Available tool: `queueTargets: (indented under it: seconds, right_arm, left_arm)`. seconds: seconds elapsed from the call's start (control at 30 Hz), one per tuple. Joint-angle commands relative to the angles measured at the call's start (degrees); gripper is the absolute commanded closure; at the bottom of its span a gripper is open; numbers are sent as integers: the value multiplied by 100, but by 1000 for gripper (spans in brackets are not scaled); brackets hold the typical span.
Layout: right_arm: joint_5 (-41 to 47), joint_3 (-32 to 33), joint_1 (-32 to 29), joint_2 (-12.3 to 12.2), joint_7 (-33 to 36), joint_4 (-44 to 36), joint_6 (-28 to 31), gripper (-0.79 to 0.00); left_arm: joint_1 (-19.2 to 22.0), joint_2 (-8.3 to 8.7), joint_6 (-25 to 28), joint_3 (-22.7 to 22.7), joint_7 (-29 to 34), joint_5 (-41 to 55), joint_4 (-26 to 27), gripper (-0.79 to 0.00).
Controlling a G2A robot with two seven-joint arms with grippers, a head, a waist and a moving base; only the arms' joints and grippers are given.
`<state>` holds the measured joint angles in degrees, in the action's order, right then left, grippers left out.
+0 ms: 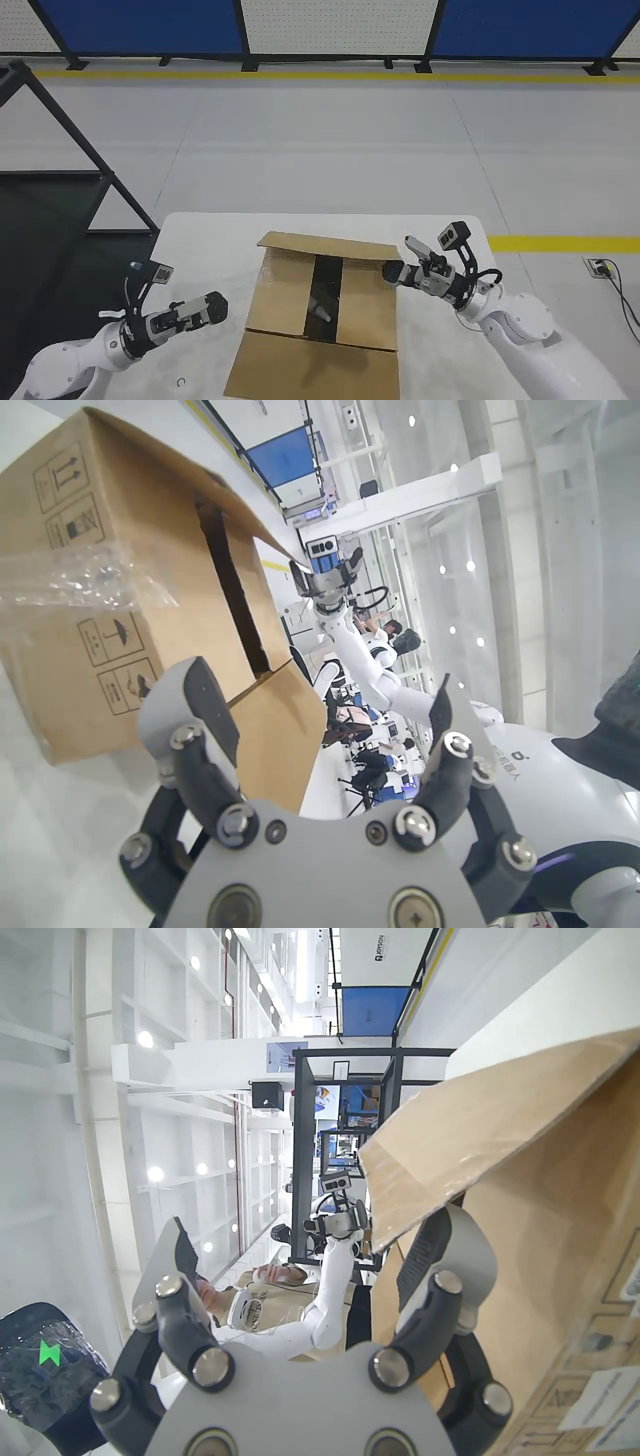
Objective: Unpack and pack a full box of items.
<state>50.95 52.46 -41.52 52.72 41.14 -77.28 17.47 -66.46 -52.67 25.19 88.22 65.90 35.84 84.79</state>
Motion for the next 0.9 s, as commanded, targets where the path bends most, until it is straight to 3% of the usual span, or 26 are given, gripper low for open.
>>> queueTargets:
  seconds: [0.0,0.17,0.37,0.87]
  right_arm:
    - [-144,1,93,31,-115,24,-39,-785]
    - [-965,-126,496,201,-898,251,143,-785]
    - [-1396,-468,1000,488,-1243,798,343,-785]
    - [-1320,-438,935,514,-1413,736,295,-785]
  left_arm:
    - [-41,-3,54,18,10,88,-40,-785]
    - [-122,3,101,94,65,146,-113,-785]
    - [-192,7,124,150,44,150,-147,-785]
    - [-235,5,67,157,-5,125,-145,-785]
